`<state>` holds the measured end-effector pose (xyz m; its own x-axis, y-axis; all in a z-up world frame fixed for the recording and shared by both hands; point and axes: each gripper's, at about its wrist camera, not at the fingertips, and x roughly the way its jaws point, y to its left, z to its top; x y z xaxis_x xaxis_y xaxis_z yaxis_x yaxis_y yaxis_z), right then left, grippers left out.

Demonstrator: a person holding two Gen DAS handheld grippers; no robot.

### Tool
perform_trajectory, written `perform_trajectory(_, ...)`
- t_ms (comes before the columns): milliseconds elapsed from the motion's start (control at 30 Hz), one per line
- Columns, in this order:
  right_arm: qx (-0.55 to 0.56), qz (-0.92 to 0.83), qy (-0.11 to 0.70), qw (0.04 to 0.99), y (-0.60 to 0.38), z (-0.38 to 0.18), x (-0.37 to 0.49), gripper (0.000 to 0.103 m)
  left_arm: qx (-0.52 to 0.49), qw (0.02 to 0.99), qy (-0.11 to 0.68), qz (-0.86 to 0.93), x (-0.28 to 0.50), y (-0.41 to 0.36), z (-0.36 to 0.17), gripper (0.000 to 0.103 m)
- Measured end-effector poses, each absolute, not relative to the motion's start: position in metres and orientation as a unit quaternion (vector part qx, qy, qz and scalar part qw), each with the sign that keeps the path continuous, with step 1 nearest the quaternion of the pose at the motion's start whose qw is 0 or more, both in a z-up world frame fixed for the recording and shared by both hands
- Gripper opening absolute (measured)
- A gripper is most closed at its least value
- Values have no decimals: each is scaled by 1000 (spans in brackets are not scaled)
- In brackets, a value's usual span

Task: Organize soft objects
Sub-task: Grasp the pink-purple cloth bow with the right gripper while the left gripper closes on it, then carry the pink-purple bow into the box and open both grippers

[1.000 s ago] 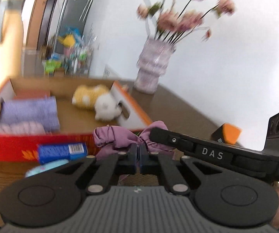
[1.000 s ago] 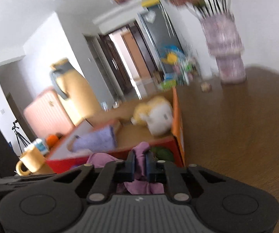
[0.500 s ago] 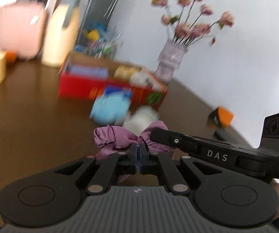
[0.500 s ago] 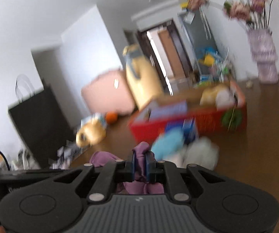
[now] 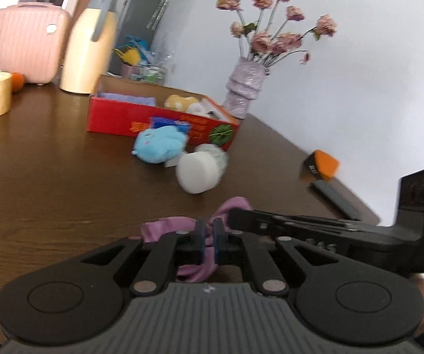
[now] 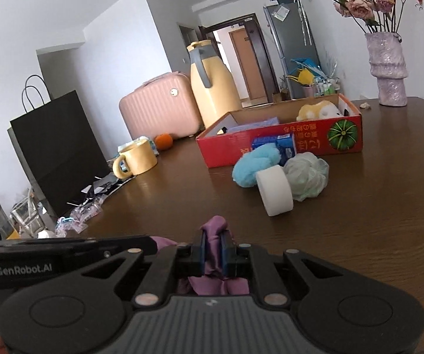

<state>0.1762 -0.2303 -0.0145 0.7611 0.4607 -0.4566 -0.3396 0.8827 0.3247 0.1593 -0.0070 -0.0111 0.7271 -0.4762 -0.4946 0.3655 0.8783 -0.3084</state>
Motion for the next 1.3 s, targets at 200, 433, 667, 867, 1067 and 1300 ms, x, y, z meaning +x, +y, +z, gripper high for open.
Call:
perform_trajectory(200, 119, 198, 291, 928, -231, -29, 179, 10, -93, 938, 271, -197, 152, 3, -26, 82)
perform_trajectory(433, 125, 198, 297, 926, -234, -35, 184, 10, -85, 928, 306, -195, 165, -2, -41, 81)
perform_trajectory(667, 119, 200, 297, 926, -234, -36, 188, 10, -123, 905, 336, -232, 182, 4, -50, 25)
perform_trajectory(867, 115, 202, 297, 926, -233, -37, 196, 10, -120, 908, 317, -247, 185, -1, -43, 12)
perform_trajectory(1067, 127, 209, 285, 927, -244, -22, 206, 9, -111, 917, 266, -275, 202, -7, -2, 8)
perform_trajectory(1300, 67, 216, 169, 959, -258, 84, 274, 9, -59, 938, 184, -287, 310, -37, 95, 9)
